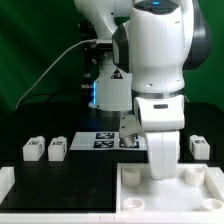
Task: Assemble one leg
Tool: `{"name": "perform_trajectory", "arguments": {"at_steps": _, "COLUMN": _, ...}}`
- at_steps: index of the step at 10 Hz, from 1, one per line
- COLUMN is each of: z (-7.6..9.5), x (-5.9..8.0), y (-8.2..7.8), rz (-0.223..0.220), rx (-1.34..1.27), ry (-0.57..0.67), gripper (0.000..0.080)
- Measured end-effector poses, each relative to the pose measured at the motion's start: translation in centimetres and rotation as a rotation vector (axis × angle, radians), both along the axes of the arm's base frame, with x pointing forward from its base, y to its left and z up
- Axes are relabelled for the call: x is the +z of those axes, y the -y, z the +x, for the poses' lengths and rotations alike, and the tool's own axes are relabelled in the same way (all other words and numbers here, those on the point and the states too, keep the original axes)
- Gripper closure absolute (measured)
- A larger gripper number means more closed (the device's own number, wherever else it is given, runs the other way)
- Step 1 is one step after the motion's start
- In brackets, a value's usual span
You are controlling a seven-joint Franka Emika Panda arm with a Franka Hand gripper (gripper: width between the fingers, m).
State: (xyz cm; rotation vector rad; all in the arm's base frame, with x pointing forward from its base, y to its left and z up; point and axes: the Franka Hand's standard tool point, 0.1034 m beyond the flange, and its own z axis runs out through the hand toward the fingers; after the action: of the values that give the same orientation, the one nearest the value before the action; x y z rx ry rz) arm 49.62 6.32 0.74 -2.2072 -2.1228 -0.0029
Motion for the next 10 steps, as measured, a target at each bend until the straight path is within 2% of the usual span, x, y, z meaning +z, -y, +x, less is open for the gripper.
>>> {"name": "perform_trajectory", "arguments": {"at_steps": 2, "z": -0.02, "x": -0.01, "y": 0.03, "rz": 0.004, "rx": 0.007, "ry": 0.016, "gripper": 0.0736}}
{"name": "perform_trajectory", "arguments": {"at_steps": 3, "z": -0.05, "x": -0.07, "y": 0.05, "rz": 0.004, "rx": 0.006, "ry": 0.015, "gripper": 0.062}}
{"name": "perform_trajectory", "arguments": {"at_steps": 4, "z": -0.06, "x": -0.09, "y": 0.08, "rz": 0.004, "rx": 0.005, "ry": 0.014, "gripper": 0.062}}
{"name": "perform_trajectory", "arguments": {"at_steps": 5, "z": -0.06, "x": -0.1, "y": 0.09, "rz": 0.004, "rx": 0.005, "ry": 0.014, "gripper": 0.0482}}
{"name": "perform_trajectory", "arguments": {"at_steps": 6, "z": -0.07, "x": -0.11, "y": 0.11, "rz": 0.004, "rx": 0.005, "ry": 0.014, "gripper": 0.03}}
{"name": "perform_trajectory", "arguments": {"at_steps": 7, "z": -0.07, "x": -0.12, "y": 0.12, "rz": 0.004, "rx": 0.005, "ry": 0.014, "gripper": 0.0199}}
{"name": "perform_trajectory", "arguments": {"at_steps": 10, "z": -0.09, "x": -0.14, "y": 0.14, "rz": 0.004, "rx": 0.004, "ry": 0.013, "gripper": 0.0152}}
